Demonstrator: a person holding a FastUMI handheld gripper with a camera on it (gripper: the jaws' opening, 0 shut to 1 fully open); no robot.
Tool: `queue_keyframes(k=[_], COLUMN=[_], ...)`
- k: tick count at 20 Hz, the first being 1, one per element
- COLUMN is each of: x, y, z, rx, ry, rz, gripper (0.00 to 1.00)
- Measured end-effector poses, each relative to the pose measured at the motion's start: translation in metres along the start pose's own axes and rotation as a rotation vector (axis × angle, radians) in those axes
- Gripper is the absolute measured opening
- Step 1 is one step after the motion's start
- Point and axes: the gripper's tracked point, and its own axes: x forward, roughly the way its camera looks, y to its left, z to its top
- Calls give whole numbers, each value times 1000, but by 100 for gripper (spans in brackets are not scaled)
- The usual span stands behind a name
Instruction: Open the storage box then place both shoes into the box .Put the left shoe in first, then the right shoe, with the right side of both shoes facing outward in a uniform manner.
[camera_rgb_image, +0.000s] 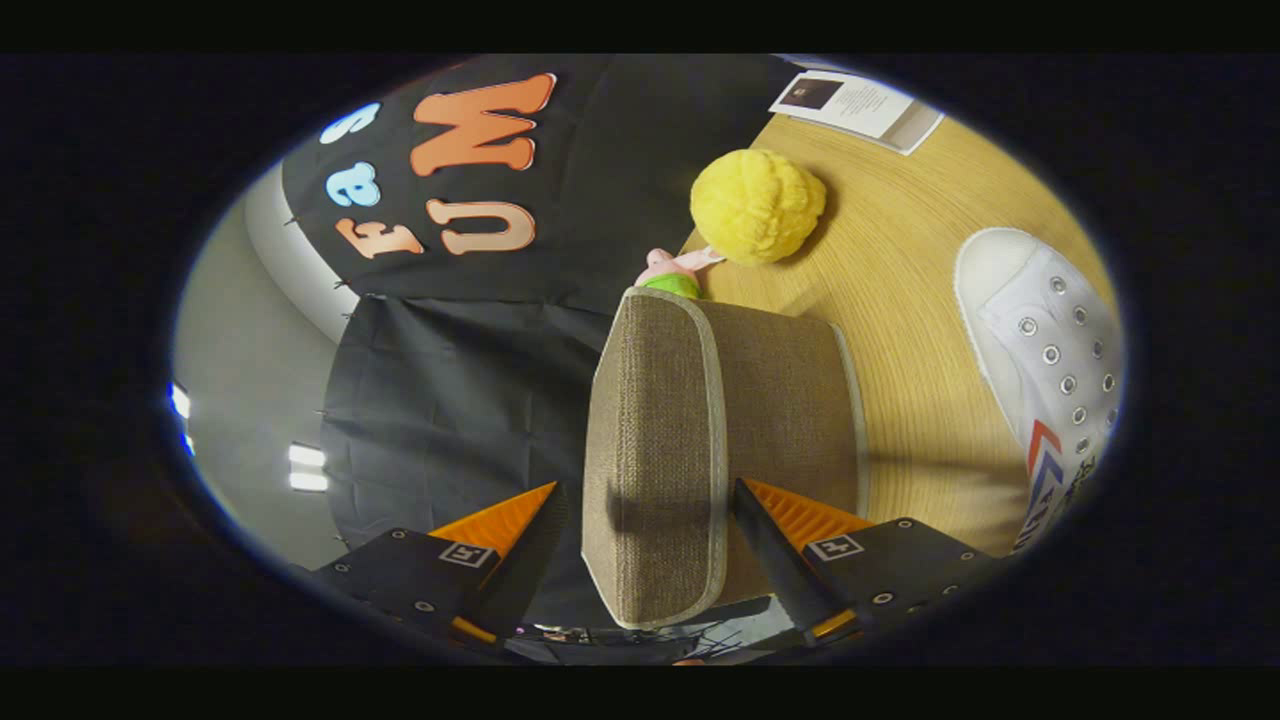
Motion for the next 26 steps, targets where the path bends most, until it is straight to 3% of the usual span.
queue_keyframes(k=[4, 9, 15, 20, 23, 26], x=[-7, -19, -28, -23, -27, -33], y=[12, 9, 7, -13, -5, 17], z=[6, 14, 14, 10, 12, 17], rx=[23, 48, 54, 34, 110, 67], ry=[-9, -39, -49, -72, -80, -118], rz=[70, 92, 89, -19, -27, 8], gripper=[98, 90, 59, 6, 1, 1])
